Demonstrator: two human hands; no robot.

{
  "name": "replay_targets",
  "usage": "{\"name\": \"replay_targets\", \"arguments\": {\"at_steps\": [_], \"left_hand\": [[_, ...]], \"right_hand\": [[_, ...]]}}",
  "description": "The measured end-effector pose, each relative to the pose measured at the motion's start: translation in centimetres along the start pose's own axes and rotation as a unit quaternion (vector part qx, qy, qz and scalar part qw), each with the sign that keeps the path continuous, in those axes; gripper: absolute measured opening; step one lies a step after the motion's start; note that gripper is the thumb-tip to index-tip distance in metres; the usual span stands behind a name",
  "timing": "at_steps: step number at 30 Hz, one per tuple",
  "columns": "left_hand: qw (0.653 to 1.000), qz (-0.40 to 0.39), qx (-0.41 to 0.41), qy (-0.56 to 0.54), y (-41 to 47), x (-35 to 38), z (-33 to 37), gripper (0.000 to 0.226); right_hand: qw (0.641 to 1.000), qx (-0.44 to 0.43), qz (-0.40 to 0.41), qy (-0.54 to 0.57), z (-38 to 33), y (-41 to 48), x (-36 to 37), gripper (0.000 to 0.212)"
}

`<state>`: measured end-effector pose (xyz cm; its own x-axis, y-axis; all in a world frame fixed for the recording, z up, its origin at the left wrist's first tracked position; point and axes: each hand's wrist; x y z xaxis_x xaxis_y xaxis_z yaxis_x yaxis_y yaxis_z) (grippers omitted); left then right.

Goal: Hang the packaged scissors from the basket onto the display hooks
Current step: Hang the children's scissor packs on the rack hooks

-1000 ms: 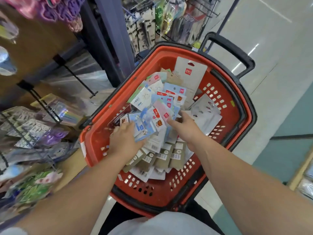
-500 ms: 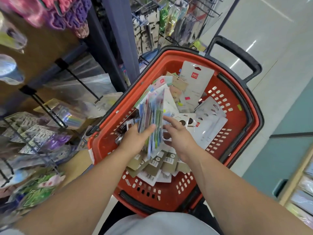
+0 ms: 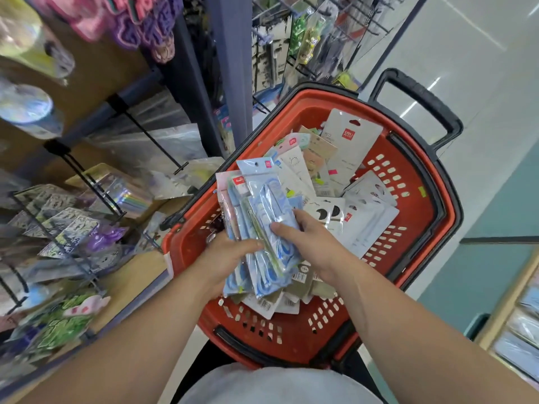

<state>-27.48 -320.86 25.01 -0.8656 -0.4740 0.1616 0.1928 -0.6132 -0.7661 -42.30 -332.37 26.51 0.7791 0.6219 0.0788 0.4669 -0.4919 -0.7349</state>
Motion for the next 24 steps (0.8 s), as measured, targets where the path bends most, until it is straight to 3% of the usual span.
{"name": "replay_targets", "arguments": {"at_steps": [5, 10, 12, 14, 17, 24], "left_hand": [[0.991, 0.05, -0.031, -0.12, -1.2, 0.7, 0.3, 0.018], [0.982, 0.087, 0.018, -0.164, -2.4, 2.9, 1.0, 0.035], [0.976, 0.095, 0.048, -0.19, -3.6, 3.7, 1.1, 0.053], [0.967, 0.088, 0.061, -0.232, -5.4, 4.4, 1.3, 0.063], [0.958, 0.073, 0.08, -0.267, -7.9, 5.3, 1.4, 0.06], [0.953, 0.127, 0.135, -0.239, -13.9, 7.3, 0.3, 0.071]], "right_hand": [[0.999, -0.025, 0.013, 0.029, -1.5, -2.8, -0.5, 0.034], [0.995, -0.069, 0.05, 0.054, -2.5, -5.1, -0.9, 0.031], [0.994, -0.078, 0.052, 0.053, -2.8, -5.8, -0.9, 0.033], [0.994, -0.092, 0.029, 0.043, -3.4, -6.4, -0.9, 0.03], [0.994, -0.107, -0.014, 0.027, -4.0, -7.5, -1.1, 0.026], [0.981, -0.139, -0.129, -0.048, -5.0, -10.3, -1.9, 0.024]]}}
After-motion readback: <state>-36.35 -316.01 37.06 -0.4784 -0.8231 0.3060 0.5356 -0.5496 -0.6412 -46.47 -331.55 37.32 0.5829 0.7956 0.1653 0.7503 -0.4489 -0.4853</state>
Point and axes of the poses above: each hand's wrist, its own y-axis towards the middle knuckle, its own x-axis out of the palm, z = x × y
